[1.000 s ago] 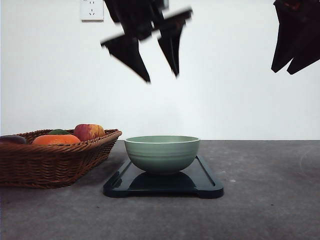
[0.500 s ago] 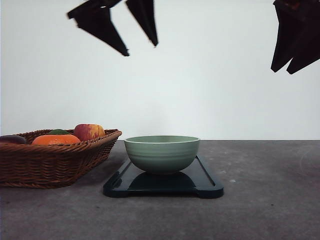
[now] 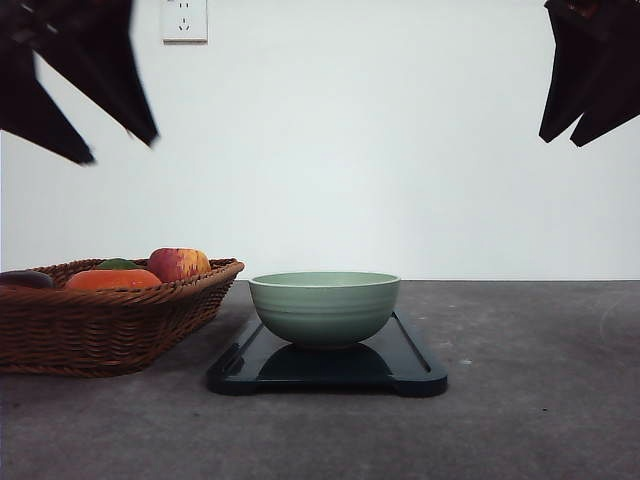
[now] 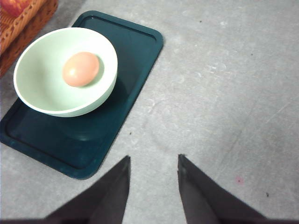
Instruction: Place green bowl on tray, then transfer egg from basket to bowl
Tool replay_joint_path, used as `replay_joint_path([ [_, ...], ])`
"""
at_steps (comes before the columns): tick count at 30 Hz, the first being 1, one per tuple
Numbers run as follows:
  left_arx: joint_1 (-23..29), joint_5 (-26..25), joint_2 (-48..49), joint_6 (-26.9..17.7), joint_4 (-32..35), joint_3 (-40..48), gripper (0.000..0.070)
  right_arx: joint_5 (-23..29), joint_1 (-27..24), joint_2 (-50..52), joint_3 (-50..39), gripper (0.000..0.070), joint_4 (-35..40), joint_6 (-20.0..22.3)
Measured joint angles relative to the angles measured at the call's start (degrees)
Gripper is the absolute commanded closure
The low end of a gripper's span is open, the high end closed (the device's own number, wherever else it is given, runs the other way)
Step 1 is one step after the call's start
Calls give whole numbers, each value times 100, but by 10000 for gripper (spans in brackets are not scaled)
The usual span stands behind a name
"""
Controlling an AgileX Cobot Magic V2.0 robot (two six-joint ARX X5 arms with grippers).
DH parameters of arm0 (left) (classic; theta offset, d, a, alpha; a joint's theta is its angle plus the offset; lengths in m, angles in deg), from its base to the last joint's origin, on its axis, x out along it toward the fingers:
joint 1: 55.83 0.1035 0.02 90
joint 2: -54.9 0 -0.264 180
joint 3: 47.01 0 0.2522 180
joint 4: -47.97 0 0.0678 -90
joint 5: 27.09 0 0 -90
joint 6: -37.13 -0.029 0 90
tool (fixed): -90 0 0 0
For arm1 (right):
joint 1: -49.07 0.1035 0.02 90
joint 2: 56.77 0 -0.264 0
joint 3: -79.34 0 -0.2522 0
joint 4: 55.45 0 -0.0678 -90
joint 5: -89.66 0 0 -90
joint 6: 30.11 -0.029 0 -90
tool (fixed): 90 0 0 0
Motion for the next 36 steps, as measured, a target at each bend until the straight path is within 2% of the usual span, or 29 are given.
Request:
replay_joint_path([
  [3,129,45,195,32,3,0,270,-126,0,0,0,501,-109,-2],
  [5,140,46,228,33,-29,0,299,-239,0,0,-2,512,-202,-2],
  [7,136,43,252,31,-65,0,547,-279,0,0,-2,652,-215,-3],
  [8,136,41,268,34,-65,0,647,-280,0,0,-2,676,-213,-6],
  [10,136,36,285,50,-70,0,700,-282,0,0,-2,684,-199,-5],
  [27,134,33,287,30,-75,0,700,-361,0,0,-2,684,-167,-5],
  [32,229,33,589,-352,49,116,700,-362,0,0,-2,684,-169,-5],
  [36,690,36,1098,-577,423,469,700,-362,0,0,-2,684,-169,-7],
])
